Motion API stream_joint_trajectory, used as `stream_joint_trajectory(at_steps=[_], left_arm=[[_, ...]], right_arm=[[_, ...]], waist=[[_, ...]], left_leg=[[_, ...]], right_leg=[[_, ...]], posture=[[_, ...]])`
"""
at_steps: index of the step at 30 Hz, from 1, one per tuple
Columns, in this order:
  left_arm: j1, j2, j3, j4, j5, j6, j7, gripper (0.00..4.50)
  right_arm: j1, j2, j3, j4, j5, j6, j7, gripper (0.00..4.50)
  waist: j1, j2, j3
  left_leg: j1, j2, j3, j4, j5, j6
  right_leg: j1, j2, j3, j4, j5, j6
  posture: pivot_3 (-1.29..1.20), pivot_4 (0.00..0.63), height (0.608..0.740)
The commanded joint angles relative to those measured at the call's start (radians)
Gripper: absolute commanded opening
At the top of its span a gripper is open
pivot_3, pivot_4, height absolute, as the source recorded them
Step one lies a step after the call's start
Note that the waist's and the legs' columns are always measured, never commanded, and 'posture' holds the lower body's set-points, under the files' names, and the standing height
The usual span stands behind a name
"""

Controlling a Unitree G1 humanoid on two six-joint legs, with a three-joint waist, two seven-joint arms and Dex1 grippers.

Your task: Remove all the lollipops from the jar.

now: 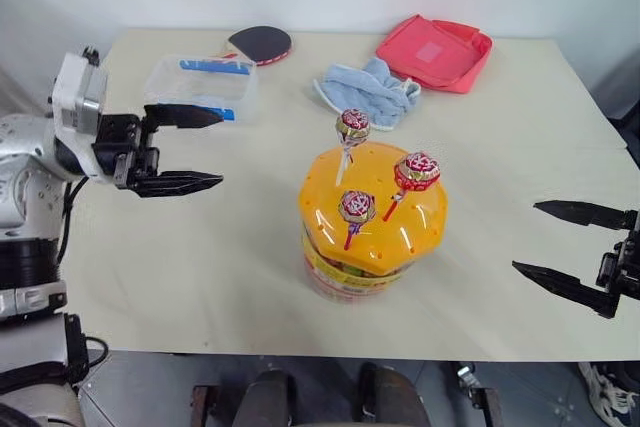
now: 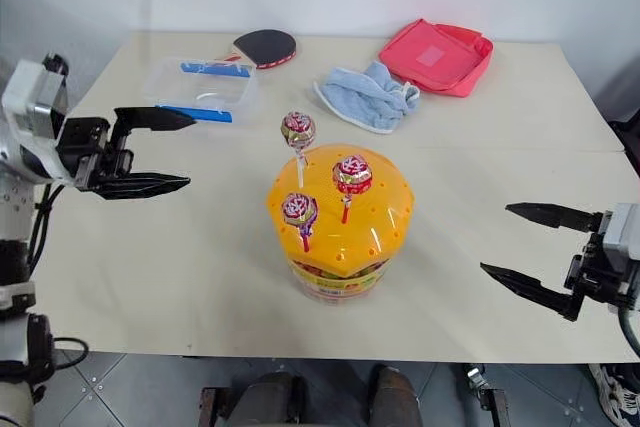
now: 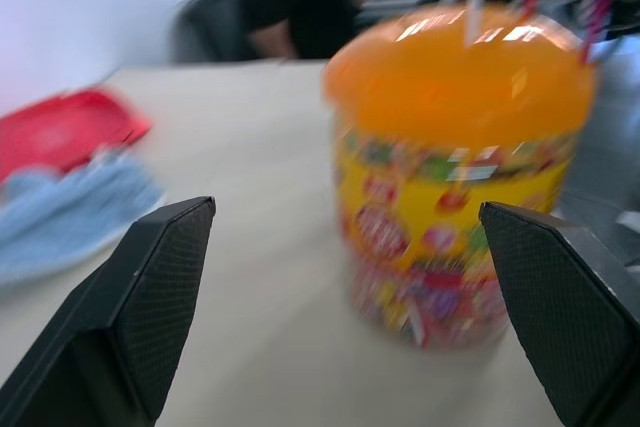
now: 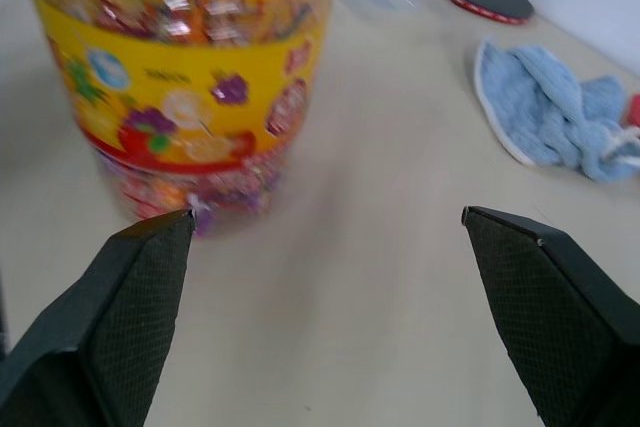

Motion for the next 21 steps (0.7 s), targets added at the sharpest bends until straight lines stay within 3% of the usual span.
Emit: stream_joint_trajectory(at_steps=[1, 13, 21], left_arm=[[-0.096, -0.038, -0.049, 0.014, -0.026, 0.012, -0.076, 4.50], [-0.269, -0.274, -0.197, 0.071, -0.096, 0.050, -0.114, 4.50], [-0.279, -0.213, -0.372, 0.014, -0.233, 0.061, -0.114, 4.50]], right_arm=[[0.000, -0.021, -0.065, -0.095, 0.117, 0.066, -0.008, 4.47], [-0.009, 0.049, -0.019, -0.219, 0.140, 0.080, -0.144, 4.47], [0.028, 0.076, -0.044, -0.237, 0.126, 0.065, -0.176, 4.47]], waist=[[-0.001, 0.000, 0.000], [0.001, -0.002, 0.001], [-0.002, -0.002, 0.001]], left_leg=[[0.000, 0.000, 0.000, 0.000, 0.000, 0.000], [0.000, 0.000, 0.000, 0.001, 0.000, 0.000], [0.000, 0.000, 0.000, 0.001, 0.000, 0.000]], right_leg=[[0.000, 0.000, 0.000, 0.000, 0.000, 0.000], [0.000, 0.000, 0.001, 0.000, 0.000, 0.000], [0.000, 0.000, 0.002, 0.001, 0.000, 0.000]], posture=[[0.00, 0.150, 0.740], [0.00, 0.150, 0.740], [0.00, 0.150, 0.740]])
